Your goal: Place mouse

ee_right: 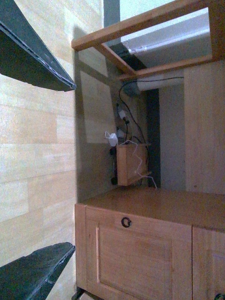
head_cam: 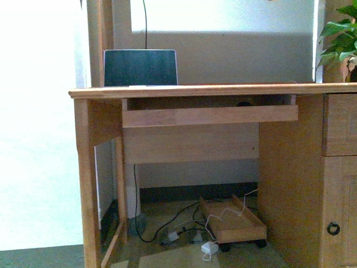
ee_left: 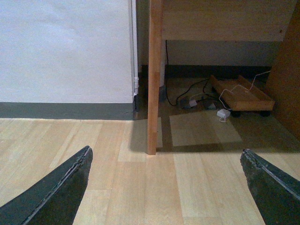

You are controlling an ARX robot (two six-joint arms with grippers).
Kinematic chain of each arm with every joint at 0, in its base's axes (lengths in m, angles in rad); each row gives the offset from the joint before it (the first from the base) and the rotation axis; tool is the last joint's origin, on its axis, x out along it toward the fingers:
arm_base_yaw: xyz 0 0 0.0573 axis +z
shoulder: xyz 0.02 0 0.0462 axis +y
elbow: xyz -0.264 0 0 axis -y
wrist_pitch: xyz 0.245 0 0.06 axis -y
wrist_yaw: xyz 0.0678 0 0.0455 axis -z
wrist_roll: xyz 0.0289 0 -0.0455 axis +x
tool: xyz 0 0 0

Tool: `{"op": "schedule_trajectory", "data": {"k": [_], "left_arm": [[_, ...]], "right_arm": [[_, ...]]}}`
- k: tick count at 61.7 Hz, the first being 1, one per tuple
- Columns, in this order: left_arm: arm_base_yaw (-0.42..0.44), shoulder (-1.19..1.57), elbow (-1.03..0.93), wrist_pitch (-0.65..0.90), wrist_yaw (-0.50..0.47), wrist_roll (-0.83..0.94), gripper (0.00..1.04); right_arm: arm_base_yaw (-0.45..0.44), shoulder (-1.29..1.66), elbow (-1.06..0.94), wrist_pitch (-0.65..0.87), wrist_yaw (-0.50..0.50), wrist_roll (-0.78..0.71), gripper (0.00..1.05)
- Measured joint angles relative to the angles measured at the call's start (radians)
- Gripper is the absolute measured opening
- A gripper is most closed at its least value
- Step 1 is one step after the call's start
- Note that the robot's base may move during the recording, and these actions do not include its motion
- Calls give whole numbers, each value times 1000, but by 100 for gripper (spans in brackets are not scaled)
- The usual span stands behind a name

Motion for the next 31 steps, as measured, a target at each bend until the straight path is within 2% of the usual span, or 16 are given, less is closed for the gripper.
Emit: {"op": "schedule_trajectory", "data": {"k": [31], "left_arm": [[0,0,0,0,0,0,97]], "right_arm": [[0,0,0,0,0,0,97]]}}
